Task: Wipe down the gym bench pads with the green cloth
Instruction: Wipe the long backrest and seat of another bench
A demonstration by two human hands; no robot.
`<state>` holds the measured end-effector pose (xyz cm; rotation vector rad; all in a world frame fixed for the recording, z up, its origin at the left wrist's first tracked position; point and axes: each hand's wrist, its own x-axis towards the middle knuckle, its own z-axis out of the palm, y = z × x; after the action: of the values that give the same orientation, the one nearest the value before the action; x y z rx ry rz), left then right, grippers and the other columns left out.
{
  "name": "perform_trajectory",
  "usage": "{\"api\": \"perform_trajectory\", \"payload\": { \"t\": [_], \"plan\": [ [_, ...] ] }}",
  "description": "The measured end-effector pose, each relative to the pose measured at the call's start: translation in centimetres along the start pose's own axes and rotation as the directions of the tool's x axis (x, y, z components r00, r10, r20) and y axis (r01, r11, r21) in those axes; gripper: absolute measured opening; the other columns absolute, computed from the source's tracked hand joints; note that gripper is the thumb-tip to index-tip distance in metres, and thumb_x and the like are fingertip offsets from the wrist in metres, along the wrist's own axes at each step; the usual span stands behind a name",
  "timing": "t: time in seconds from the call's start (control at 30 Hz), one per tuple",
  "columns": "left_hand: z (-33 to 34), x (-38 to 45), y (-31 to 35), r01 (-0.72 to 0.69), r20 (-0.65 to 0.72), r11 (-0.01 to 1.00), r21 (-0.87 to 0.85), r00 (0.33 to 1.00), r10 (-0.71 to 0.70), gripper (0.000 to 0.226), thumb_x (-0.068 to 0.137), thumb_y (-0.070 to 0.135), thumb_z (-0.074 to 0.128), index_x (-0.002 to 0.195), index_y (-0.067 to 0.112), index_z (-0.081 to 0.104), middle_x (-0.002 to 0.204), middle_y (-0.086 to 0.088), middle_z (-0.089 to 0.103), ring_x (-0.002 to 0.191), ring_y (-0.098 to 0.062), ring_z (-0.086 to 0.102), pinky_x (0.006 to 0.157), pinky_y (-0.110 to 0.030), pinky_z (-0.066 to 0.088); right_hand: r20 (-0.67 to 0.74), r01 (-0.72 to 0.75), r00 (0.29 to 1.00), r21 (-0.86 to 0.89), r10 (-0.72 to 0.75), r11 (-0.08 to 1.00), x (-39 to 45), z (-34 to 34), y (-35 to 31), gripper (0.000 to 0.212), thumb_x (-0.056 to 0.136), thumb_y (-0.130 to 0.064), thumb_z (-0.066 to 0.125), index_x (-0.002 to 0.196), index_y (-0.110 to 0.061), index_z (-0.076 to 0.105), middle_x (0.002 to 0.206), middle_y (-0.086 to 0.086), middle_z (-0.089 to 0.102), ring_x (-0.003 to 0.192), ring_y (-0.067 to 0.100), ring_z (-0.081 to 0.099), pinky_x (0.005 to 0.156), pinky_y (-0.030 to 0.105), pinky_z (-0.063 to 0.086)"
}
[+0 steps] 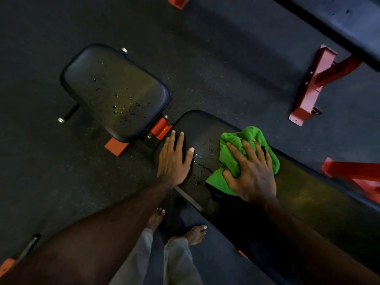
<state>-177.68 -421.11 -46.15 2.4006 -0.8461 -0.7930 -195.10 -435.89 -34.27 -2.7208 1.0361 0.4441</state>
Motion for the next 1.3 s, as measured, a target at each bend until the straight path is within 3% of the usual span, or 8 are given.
{"api": "perform_trajectory", "payload": {
  "t": [0.5,0.63,0.8,0.97,1.03,1.13,1.2,1.3],
  "plan": [
    [-0.1,0.3,-0.1,-0.011,0.000,1.000,-0.020,1.000,0.011,0.075,0.101,0.070,0.023,0.164,0.030,0.019,0.172,0.008,0.014,0.159,-0.015,0.009,0.126,-0.047,0.021,0.035,0.009,0.999,-0.003,-0.009,1.000,0.6,0.1,0.1,0.090,0.081,-0.074,0.050,0.161,-0.036,0.033,0.164,0.009,0.037,0.153,0.039,0.023,0.124,0.057,0.014],
    [-0.1,1.0,-0.8,-0.119,0.030,0.992,0.038,0.993,0.118,0.075,0.104,0.064,0.020,0.165,0.021,0.016,0.173,0.004,0.012,0.160,-0.017,0.005,0.126,-0.047,0.021,0.042,-0.038,0.998,-0.006,0.038,0.999,2.7,0.2,-1.2,0.097,0.076,-0.077,0.053,0.161,-0.036,0.032,0.165,0.010,0.036,0.151,0.045,0.025,0.121,0.063,0.018],
    [-0.2,1.3,-1.2,-0.121,0.036,0.993,0.011,0.992,0.120,0.075,0.104,0.063,0.027,0.165,0.020,0.019,0.173,0.004,0.014,0.160,-0.016,0.007,0.128,-0.044,0.019,0.097,-0.070,0.992,-0.085,0.078,0.994,6.6,0.5,-2.3,0.096,0.079,-0.081,0.045,0.162,-0.040,0.023,0.160,0.012,0.037,0.137,0.048,0.038,0.109,0.067,0.031],
    [-0.6,1.2,-1.2,-0.139,0.023,0.990,-0.024,0.990,0.140,0.072,0.102,0.054,0.036,0.163,0.018,0.026,0.171,0.004,0.021,0.159,-0.017,0.015,0.127,-0.035,0.017,0.223,-0.259,0.947,0.097,0.233,0.961,14.0,-0.4,-3.8,0.079,0.089,-0.073,0.053,0.155,-0.035,0.033,0.150,0.011,0.041,0.129,0.043,0.047,0.104,0.059,0.041],
    [-0.9,1.3,-1.1,-0.160,-0.001,0.986,-0.054,0.987,0.160,0.068,0.100,0.045,0.041,0.161,0.017,0.031,0.169,0.003,0.027,0.157,-0.017,0.021,0.126,-0.035,0.020,0.174,-0.169,0.973,0.076,0.154,0.983,13.0,0.2,-4.9,0.076,0.091,-0.071,0.051,0.157,-0.039,0.029,0.159,0.009,0.033,0.139,0.044,0.038,0.112,0.061,0.033],
    [-1.8,2.1,-1.9,-0.140,-0.005,0.978,-0.153,0.990,0.140,0.054,0.104,0.034,0.042,0.156,0.018,0.044,0.162,0.003,0.039,0.151,-0.010,0.031,0.123,-0.032,0.027,0.169,0.150,0.973,0.046,-0.156,0.988,8.9,1.2,-5.4,0.078,0.090,-0.073,0.043,0.160,-0.047,0.022,0.169,0.003,0.025,0.155,0.044,0.015,0.122,0.062,0.014],
    [-2.8,2.9,-2.7,-0.078,0.016,0.980,-0.181,0.996,0.083,0.051,0.104,0.036,0.041,0.153,0.022,0.047,0.160,0.006,0.042,0.149,-0.007,0.033,0.121,-0.028,0.028,0.191,0.197,0.962,0.022,-0.197,0.980,9.5,1.2,-4.4,0.079,0.085,-0.075,0.042,0.158,-0.049,0.027,0.167,0.001,0.030,0.153,0.043,0.021,0.120,0.062,0.021],
    [-3.9,4.1,-3.8,-0.006,0.017,0.976,-0.220,1.000,0.010,0.049,0.105,0.032,0.046,0.154,0.024,0.045,0.162,0.005,0.037,0.148,-0.003,0.030,0.119,-0.023,0.024,0.186,-0.049,0.982,0.011,0.046,0.999,14.4,1.3,-4.5,0.082,0.082,-0.078,0.048,0.156,-0.045,0.035,0.157,0.006,0.042,0.133,0.044,0.047,0.107,0.058,0.040]
  ]
}}
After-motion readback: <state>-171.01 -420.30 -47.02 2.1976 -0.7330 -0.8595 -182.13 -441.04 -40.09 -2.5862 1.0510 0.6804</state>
